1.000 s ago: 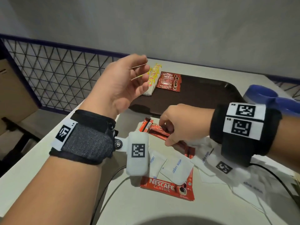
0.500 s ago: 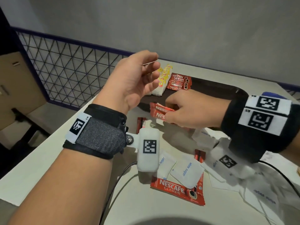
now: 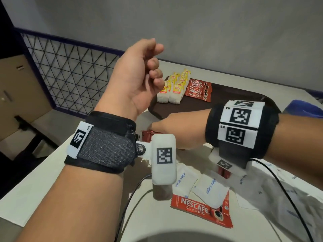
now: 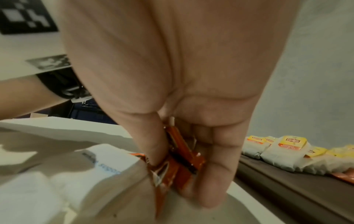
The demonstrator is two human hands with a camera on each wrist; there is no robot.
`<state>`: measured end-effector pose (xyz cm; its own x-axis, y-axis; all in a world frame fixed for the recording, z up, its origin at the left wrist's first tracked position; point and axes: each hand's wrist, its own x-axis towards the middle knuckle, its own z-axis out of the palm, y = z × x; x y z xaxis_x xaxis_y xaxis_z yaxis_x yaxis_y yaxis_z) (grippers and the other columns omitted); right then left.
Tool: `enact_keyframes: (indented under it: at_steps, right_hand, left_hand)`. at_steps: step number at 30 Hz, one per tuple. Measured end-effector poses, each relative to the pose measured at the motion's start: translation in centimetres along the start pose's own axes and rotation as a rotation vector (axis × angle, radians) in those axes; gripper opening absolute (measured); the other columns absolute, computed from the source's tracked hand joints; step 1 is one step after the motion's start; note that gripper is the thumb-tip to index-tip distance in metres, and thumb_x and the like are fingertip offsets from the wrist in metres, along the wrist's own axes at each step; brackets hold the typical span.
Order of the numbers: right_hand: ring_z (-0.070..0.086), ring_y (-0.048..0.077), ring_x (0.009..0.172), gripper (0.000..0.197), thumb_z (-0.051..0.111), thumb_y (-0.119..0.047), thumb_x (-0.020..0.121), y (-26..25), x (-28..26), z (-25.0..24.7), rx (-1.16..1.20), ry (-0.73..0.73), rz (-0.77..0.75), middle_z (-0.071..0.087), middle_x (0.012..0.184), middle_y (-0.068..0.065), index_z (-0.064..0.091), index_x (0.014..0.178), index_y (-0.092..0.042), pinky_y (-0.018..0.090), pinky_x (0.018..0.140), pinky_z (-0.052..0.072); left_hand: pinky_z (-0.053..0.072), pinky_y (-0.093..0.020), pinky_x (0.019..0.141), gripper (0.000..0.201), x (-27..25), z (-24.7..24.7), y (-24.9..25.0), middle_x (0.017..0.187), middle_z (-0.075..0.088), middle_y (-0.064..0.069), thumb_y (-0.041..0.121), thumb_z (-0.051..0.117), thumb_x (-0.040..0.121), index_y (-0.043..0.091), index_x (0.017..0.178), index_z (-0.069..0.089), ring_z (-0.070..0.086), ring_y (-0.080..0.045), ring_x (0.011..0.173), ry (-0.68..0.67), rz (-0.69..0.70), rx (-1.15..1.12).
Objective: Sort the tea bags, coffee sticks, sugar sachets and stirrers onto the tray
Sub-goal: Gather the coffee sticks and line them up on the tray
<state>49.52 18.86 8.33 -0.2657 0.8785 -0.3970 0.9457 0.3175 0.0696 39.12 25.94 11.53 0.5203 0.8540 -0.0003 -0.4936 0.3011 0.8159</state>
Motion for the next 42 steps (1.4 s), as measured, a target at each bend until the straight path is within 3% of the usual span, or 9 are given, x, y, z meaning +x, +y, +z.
enact_keyframes:
  at_steps: [4,11,15,19,22,27,32,39,42]
  right_hand:
    - [0.056,0.017,0.074,0.011,0.051,-0.007,0.098,0.6,-1.1,0.5,-0.097,0.033,0.045,0.056,0.088,0.001,0.054,0.108,-0.012,0.025,0.057,0.041]
    - [0.056,0.02,0.079,0.031,0.052,-0.003,0.097,1.2,-3.1,1.9,-0.104,0.024,0.182,0.049,0.116,0.008,0.05,0.126,-0.013,0.028,0.06,0.043]
    - [0.059,0.017,0.079,0.012,0.05,-0.018,0.103,2.2,-5.2,1.3,-0.001,0.099,0.277,0.059,0.097,0.002,0.047,0.094,-0.025,0.03,0.064,0.048]
    - [0.058,0.012,0.078,0.013,0.049,-0.031,0.106,4.1,-8.2,-0.2,0.487,0.45,0.421,0.063,0.09,-0.009,0.058,0.098,-0.025,0.027,0.064,0.04]
    - [0.057,0.009,0.075,0.018,0.051,-0.025,0.106,3.5,-9.2,-1.2,1.006,0.709,0.356,0.07,0.085,-0.01,0.065,0.097,-0.028,0.026,0.066,0.042]
    - [0.062,0.013,0.074,0.025,0.043,-0.007,0.1,1.6,-8.5,-2.6,0.71,0.609,0.332,0.067,0.081,-0.004,0.059,0.09,-0.025,0.023,0.062,0.049]
    - [0.05,0.016,0.074,0.021,0.037,-0.031,0.108,1.5,-8.7,-2.7,0.272,0.498,0.45,0.054,0.087,-0.003,0.057,0.111,-0.023,0.023,0.053,0.03]
    - [0.041,0.01,0.059,0.044,0.051,-0.054,0.097,-1.0,-13.4,-0.9,0.041,0.643,0.452,0.046,0.066,-0.003,0.041,0.069,-0.022,0.029,0.049,0.027]
    - [0.054,0.003,0.066,0.039,0.058,-0.066,0.081,-3.2,-15.9,2.4,0.206,0.271,0.291,0.059,0.07,-0.01,0.062,0.079,-0.027,0.025,0.058,0.044]
  left_hand:
    - [0.027,-0.017,0.041,0.024,0.1,0.1,-0.1,0.052,0.036,0.01,0.03,0.052,0.103,0.019,0.084,0.061,0.031,-0.005,0.041,-0.005,-0.007,-0.003]
    - [0.028,-0.018,0.04,0.024,0.0,0.4,-0.6,0.053,0.039,0.009,0.029,0.053,0.103,0.019,0.083,0.062,0.032,-0.005,0.042,0.018,-0.024,0.017]
    - [0.04,-0.018,0.045,0.023,0.0,0.7,-1.2,0.063,0.051,0.008,0.033,0.057,0.1,0.02,0.082,0.065,0.047,-0.007,0.051,0.082,-0.032,0.12]
    - [0.055,-0.036,0.086,0.039,0.3,0.6,-1.6,0.107,0.069,0.002,0.054,0.065,0.089,0.023,0.111,0.07,0.066,-0.015,0.1,0.137,-0.044,0.307]
    - [0.052,-0.051,0.098,0.068,-0.5,1.2,-2.1,0.128,0.068,-0.004,0.067,0.067,0.083,0.023,0.135,0.06,0.067,-0.021,0.116,-0.101,-0.091,0.43]
    - [0.062,-0.049,0.089,0.046,-3.0,3.5,-4.0,0.116,0.076,-0.006,0.05,0.047,0.104,0.016,0.129,0.066,0.075,-0.023,0.103,-0.424,-0.191,0.434]
    - [0.064,-0.034,0.069,0.024,-2.6,3.8,-4.8,0.085,0.072,0.001,0.033,0.049,0.109,0.014,0.111,0.063,0.073,-0.011,0.075,-0.325,-0.211,0.276]
    - [0.062,-0.032,0.062,0.027,-1.7,3.0,-4.6,0.071,0.072,0.004,0.034,0.046,0.109,0.019,0.09,0.059,0.073,-0.014,0.065,-0.154,-0.154,0.299]
    - [0.058,-0.028,0.062,0.03,-1.3,2.3,-4.0,0.067,0.065,0.005,0.035,0.047,0.108,0.022,0.082,0.056,0.068,-0.015,0.064,-0.106,-0.127,0.237]
